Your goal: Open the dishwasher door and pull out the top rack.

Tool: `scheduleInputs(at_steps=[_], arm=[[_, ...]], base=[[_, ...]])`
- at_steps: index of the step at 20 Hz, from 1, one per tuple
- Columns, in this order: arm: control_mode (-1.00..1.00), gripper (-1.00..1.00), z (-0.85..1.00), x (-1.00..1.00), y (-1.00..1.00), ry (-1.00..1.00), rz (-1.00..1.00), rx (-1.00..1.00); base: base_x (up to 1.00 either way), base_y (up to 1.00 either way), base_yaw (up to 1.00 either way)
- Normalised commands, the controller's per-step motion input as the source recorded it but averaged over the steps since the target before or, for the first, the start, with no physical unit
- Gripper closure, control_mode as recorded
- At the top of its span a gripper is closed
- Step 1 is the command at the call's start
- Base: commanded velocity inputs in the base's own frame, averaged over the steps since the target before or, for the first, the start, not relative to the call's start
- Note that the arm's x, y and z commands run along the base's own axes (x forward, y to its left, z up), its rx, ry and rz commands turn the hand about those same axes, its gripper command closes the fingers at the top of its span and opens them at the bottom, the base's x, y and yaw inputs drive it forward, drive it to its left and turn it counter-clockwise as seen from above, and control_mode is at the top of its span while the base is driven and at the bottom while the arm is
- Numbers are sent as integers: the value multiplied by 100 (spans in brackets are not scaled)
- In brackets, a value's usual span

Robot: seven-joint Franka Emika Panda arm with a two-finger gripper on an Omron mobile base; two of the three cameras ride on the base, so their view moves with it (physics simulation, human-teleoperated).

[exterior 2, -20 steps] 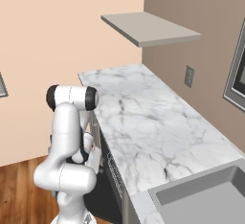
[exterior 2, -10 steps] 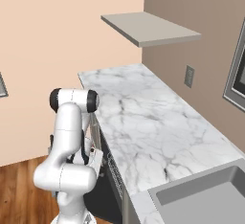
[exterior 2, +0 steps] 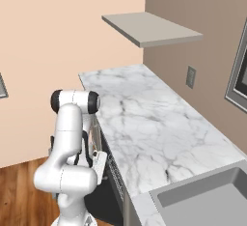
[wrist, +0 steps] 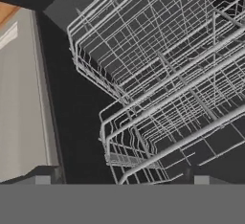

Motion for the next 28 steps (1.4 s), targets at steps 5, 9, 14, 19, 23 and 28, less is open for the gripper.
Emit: scheduleInputs(at_steps=[5, 9, 14, 19, 23, 28], arm=[[-100, -100, 0, 6, -17, -15, -5, 0], [-100, -100, 0, 13, -2, -18, 0, -1], [-100, -100, 0, 27, -1, -11, -3, -4], [-100, -100, -3, 30, -6, -5, -4, -5], [-100, -100, -11, 32, -17, -2, -5, -1], [-100, -100, -28, 26, -27, -1, -6, 0]], base=[[0, 0, 0], [0, 0, 0], [0, 0, 0], [0, 0, 0], [0, 0, 0], [0, 0, 0]])
